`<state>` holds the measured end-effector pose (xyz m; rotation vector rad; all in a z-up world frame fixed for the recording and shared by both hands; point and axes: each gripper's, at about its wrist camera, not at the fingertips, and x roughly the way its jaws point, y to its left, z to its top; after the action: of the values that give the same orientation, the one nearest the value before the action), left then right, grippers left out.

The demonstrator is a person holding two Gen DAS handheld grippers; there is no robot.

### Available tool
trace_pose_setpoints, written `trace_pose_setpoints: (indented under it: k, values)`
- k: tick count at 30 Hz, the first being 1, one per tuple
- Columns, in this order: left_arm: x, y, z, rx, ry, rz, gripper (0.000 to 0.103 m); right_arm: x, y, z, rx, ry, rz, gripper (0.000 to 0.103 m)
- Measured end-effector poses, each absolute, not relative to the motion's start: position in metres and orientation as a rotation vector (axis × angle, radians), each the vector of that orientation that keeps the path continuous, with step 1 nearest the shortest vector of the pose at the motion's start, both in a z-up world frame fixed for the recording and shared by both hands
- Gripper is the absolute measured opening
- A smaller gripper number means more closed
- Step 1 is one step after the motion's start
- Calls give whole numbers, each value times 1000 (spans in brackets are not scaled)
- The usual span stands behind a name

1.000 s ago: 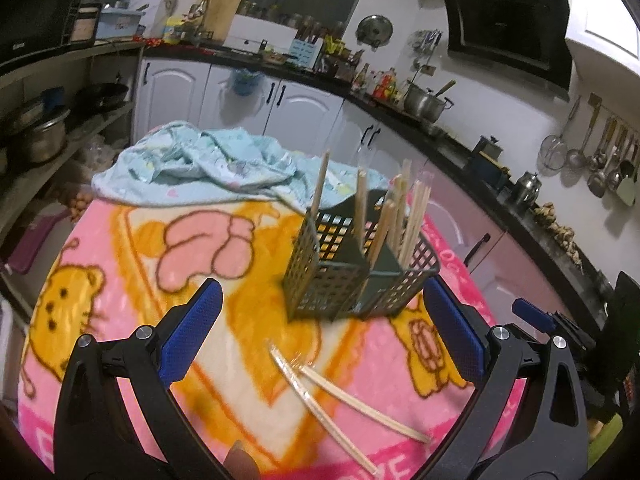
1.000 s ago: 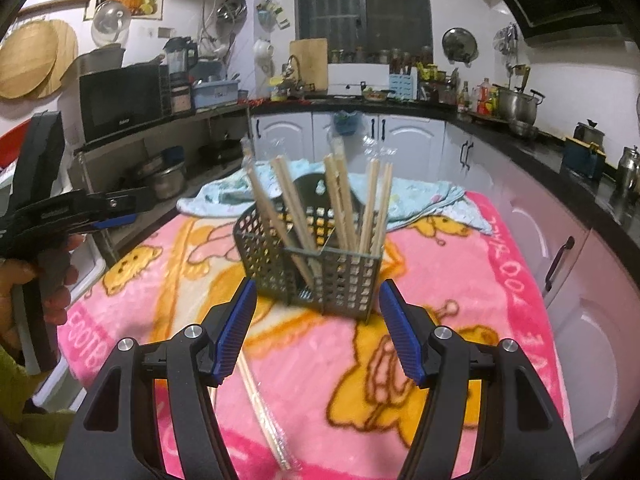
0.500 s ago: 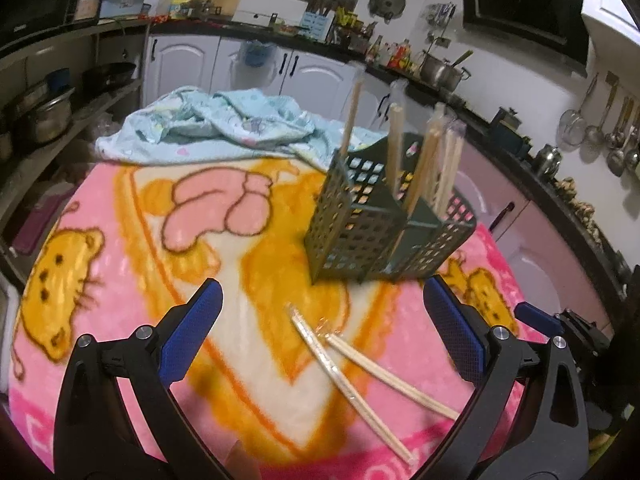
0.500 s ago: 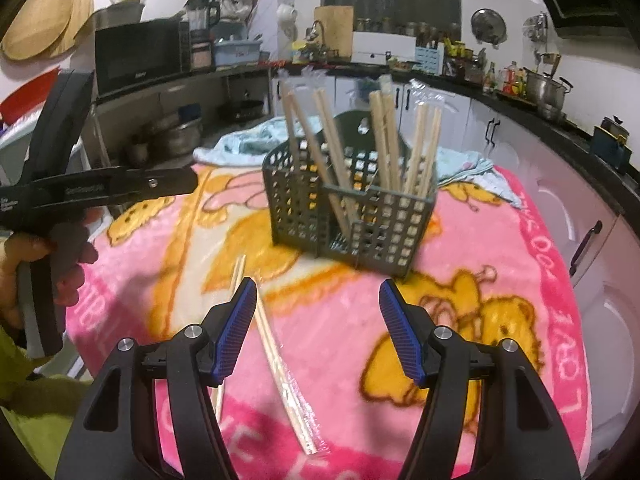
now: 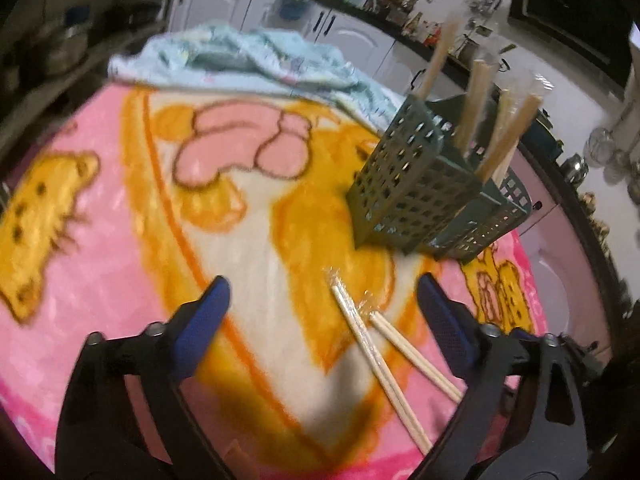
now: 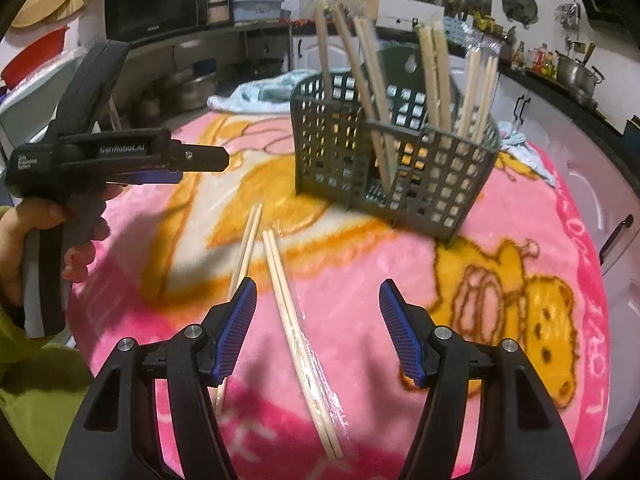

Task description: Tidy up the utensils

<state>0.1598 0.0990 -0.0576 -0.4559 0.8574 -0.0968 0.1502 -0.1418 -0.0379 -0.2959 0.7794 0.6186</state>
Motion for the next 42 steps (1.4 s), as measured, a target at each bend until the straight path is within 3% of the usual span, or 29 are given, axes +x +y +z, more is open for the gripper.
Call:
trace_pose_setpoints:
  k: [2,7,14,18,20,33,38,40,42]
  values:
    - [164,103,-65,-511,888,-121,63,157,-136,-43,-303,803,630,61]
    - [174,103,-77,-596,944,-189,44,171,-124,-55,-309,857,659,55]
    - [194,93,-88,-610,1010,-221,44,187,-108,-69,-327,913,689,47]
    - [203,94,-95,-601,1042,-201,37,193,-101,-76,-324,939,696,44]
    - [207,94,-97,-583,1056,-195,31,195,-97,-79,-332,944,698,43]
    - [223,93,-97,-523,1091,-173,19,217,-69,-85,-364,949,703,42]
    - [223,96,-99,-530,1089,-172,13,225,-63,-86,-364,947,691,29]
    - [223,96,-100,-531,1087,-173,12,227,-66,-85,-349,949,684,17]
    - [223,97,-100,-526,1085,-172,10,229,-71,-84,-329,952,678,11]
